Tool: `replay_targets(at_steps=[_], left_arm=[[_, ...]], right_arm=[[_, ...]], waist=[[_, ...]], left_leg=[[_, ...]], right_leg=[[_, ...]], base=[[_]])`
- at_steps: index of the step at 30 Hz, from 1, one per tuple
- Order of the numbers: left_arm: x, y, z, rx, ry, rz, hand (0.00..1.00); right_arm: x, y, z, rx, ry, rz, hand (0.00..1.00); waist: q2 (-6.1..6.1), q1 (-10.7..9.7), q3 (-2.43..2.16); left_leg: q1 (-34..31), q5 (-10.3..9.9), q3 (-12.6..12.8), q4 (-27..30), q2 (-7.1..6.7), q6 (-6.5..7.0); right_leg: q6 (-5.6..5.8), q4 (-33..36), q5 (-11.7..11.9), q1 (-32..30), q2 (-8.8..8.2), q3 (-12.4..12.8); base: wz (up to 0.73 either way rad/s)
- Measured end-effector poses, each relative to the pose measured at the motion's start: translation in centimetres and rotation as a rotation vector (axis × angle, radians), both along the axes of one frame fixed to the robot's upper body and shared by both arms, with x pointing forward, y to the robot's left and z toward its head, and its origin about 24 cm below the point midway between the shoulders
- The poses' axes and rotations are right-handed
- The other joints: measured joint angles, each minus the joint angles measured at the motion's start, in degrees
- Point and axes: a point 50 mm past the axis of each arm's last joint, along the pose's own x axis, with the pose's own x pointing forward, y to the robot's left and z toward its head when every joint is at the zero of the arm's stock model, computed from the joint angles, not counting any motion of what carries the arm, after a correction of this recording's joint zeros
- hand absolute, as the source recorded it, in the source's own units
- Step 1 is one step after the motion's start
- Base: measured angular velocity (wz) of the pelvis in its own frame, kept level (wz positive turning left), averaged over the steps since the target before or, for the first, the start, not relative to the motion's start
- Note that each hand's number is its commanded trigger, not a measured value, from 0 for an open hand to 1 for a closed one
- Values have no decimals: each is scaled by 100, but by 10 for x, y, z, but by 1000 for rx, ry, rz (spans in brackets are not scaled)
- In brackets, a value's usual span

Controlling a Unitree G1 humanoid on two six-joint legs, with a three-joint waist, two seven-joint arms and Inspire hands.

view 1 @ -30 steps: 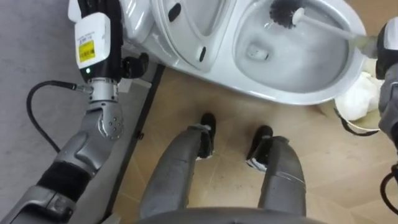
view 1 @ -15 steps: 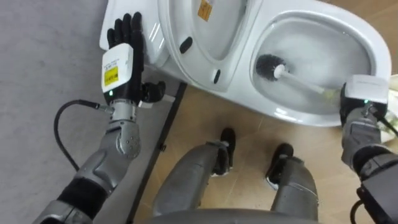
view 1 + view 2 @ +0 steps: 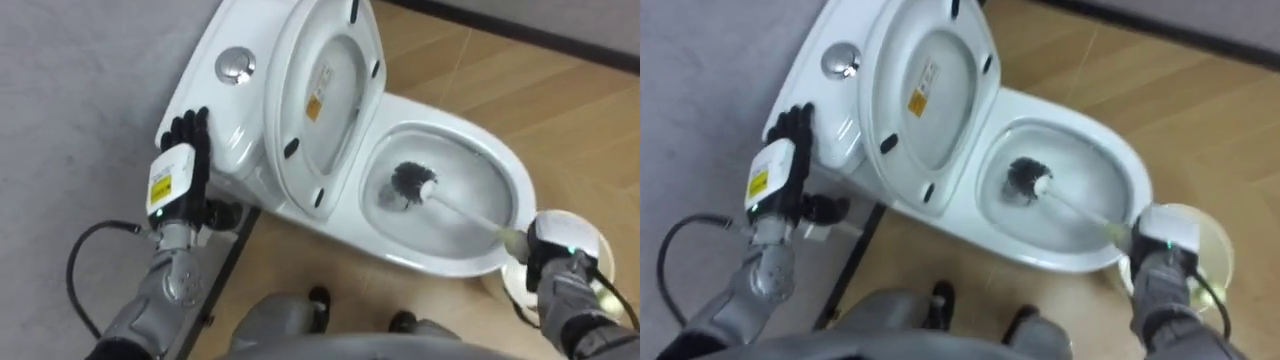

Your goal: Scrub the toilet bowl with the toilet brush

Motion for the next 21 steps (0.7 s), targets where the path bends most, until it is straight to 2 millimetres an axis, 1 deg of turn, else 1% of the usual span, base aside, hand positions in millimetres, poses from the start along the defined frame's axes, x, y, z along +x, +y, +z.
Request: replay_targets(at_steps=[1, 4, 5, 6, 7, 9, 10, 12, 13, 14, 15, 16, 17, 18, 19, 20, 21], left_arm=[[-8, 5, -3, 0, 20, 28, 0], [-20, 12, -7, -7, 47, 86, 0], [-27, 18, -10, -17, 69, 133, 0], [-35, 23, -15, -27, 98, 184, 0], [-40, 26, -17, -33, 112, 213, 0], [-59, 37, -25, -69, 157, 336, 0], [-66, 40, -28, -83, 180, 374, 0], [-99, 50, -44, -129, 311, 550, 0], [-116, 56, -49, -154, 362, 658, 0], [-126, 58, -51, -169, 383, 711, 0], [-141, 61, -54, -198, 415, 800, 0], [-152, 62, -57, -223, 440, 866, 0], [-157, 62, -58, -232, 454, 888, 0], [-164, 62, -60, -242, 474, 918, 0], [-165, 61, -61, -256, 478, 935, 0], [-166, 60, -61, -260, 481, 937, 0], [-165, 59, -63, -270, 493, 938, 0]], right_arm=[[-11, -2, -2, 7, 13, -32, 100], [-26, -1, -5, 23, 16, -70, 100], [-34, 2, -8, 44, 18, -92, 100], [-42, 7, -11, 66, 24, -114, 100], [-45, 10, -13, 78, 29, -122, 100], [-56, 17, -17, 110, 37, -141, 100], [-59, 18, -18, 116, 39, -146, 100], [-71, 22, -21, 139, 43, -210, 100], [-76, 24, -22, 158, 31, -269, 100], [-77, 25, -23, 169, 23, -299, 100], [-79, 28, -24, 189, 5, -354, 100], [-79, 28, -24, 200, -16, -397, 100], [-80, 28, -24, 206, -26, -412, 100], [-82, 28, -24, 211, -49, -435, 100], [-82, 27, -23, 208, -76, -449, 100], [-81, 26, -22, 201, -90, -449, 100], [-80, 24, -20, 190, -112, -451, 100]], waist=[[-42, -27, 6], [-76, -74, 13], [-95, -163, 20], [-121, -200, 26], [-137, -214, 22], [-172, -257, 25], [-175, -274, 24], [-216, -319, 21], [-246, -354, 21], [-256, -372, 15], [-265, -396, 9], [-300, -434, 48], [-308, -455, 78], [-291, -473, 87], [-255, -474, 90], [-252, -472, 93], [-217, -469, 80]], left_leg=[[193, -1, 4, -91, -7, -1], [469, -28, -13, -212, -3, -39], [630, -30, -15, -298, 0, -42], [808, -31, -17, -388, 2, -44], [894, -32, -17, -428, 3, -46], [1092, -42, -25, -531, 5, -61], [1133, -44, -26, -554, 3, -64], [1329, -69, -58, -645, 7, -101], [1402, -110, -77, -653, 22, -159], [1429, -128, -80, -653, 33, -185], [1472, -134, -88, -654, 36, -194], [1521, -143, -83, -664, 46, -204], [1531, -153, -76, -664, 55, -211], [1536, -169, -42, -664, 71, -215], [1544, -192, 32, -666, 97, -220], [1558, -218, 46, -672, 116, -226], [1614, -264, 114, -713, 159, -235]], right_leg=[[14, -111, 8, 192, 8, -4], [24, -262, 14, 493, 35, -21], [33, -364, 19, 663, 64, -22], [34, -444, 19, 800, 79, -22], [36, -476, 17, 873, 87, -21], [40, -571, 11, 1063, 106, -22], [41, -578, 12, 1105, 110, -22], [52, -681, 19, 1291, 135, -9], [53, -723, 19, 1374, 161, -15], [52, -745, 19, 1404, 173, -17], [53, -752, 19, 1446, 177, -14], [52, -751, 19, 1493, 185, 1], [52, -752, 19, 1505, 192, -3], [51, -748, 20, 1509, 209, 11], [46, -749, 23, 1496, 237, 75], [42, -748, 26, 1489, 256, 113], [29, -739, 33, 1490, 297, 177]], base=[[11], [-5], [7], [5], [-6], [-8], [-5], [-2], [0], [0], [0], [0], [0], [-5], [-10], [-21], [-22]])
